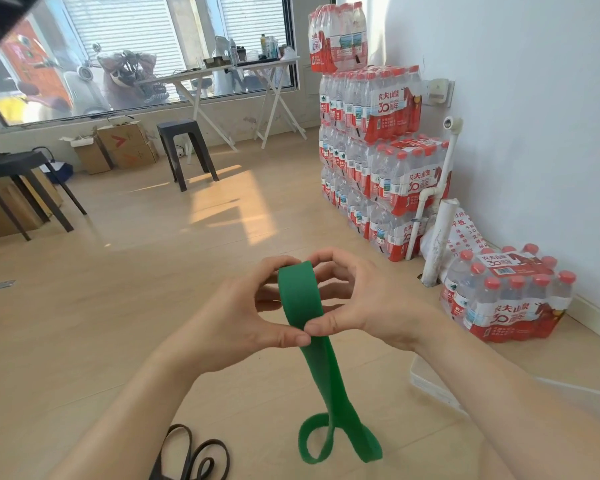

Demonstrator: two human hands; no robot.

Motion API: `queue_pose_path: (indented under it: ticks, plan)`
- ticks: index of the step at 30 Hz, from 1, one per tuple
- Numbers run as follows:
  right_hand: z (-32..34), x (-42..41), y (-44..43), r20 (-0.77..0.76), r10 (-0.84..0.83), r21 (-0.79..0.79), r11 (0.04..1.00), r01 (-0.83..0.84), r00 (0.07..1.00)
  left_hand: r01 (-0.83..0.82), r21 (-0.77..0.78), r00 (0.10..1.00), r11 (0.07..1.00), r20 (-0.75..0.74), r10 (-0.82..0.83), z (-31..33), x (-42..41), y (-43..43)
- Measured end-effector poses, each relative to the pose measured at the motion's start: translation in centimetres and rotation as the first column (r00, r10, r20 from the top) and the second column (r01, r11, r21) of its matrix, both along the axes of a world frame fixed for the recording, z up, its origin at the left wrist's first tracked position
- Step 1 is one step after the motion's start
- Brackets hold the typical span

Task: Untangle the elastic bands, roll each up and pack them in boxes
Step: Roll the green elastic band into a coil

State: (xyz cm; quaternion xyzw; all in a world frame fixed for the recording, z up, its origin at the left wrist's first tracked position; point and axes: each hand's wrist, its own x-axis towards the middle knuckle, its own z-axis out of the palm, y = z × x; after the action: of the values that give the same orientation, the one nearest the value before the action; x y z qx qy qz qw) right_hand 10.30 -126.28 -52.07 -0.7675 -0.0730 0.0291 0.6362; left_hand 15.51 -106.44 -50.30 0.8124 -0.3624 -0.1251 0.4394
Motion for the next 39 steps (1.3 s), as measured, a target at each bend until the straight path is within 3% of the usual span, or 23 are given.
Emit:
queue_pose_path:
  ticks: [3,9,17,22,25,29,32,36,39]
  plan:
    - [0.1,-0.2,-0.1,-0.031,0.046,0.040,0.998,-0.044,0.998,0.000,-0.056,0.999,0.998,-0.047,-0.002,0.4,0.0,0.3]
    - [0.3,-0.2,-0.9,-0.121,0.206,0.213,0.961,-0.177,0.971,-0.053,-0.135,0.998,0.989,0.017,0.056,0.1,-0.7,-0.3]
    - [1.2,-0.7,-1.0,-0.028,0.039,-0.019,0.999,-0.039,0.999,-0.038,-0.083,0.997,0.996,0.065,0.043,-0.4,-0.7,-0.7]
    - [1.4,-0.8,-0.7,0.040,0.022,-0.065,0.998,-0.020,0.999,0.090,-0.121,0.970,0.989,-0.215,-0.115,-0.5,0.3,-0.2]
    - [1.5,-0.9,-0.6,0.059,0.010,-0.111,0.994,-0.003,0.998,0.066,-0.139,0.966,0.988,-0.238,-0.098,-0.5,0.2,-0.3]
    - [1.6,-1.0,-0.1,0.109,0.001,-0.240,0.970,0.025,0.994,-0.085,-0.184,0.992,0.979,-0.106,0.066,-0.6,-0.1,-0.9]
    - [2.1,-1.2,-0.9,0.039,0.038,-0.348,0.937,-0.022,0.999,-0.194,-0.146,0.973,0.970,0.099,0.210,-0.5,-0.5,-1.1]
    - [2.2,-1.1,0.0,-0.022,-0.134,-0.167,0.978,0.128,0.991,-0.321,0.038,0.846,0.946,0.461,0.268,-0.9,-0.9,-1.6]
    - [1.6,-0.7,1.5,0.133,-0.243,-0.372,0.887,0.276,0.961,-0.362,0.085,0.697,0.928,0.686,0.209,-1.9,-0.9,-2.3]
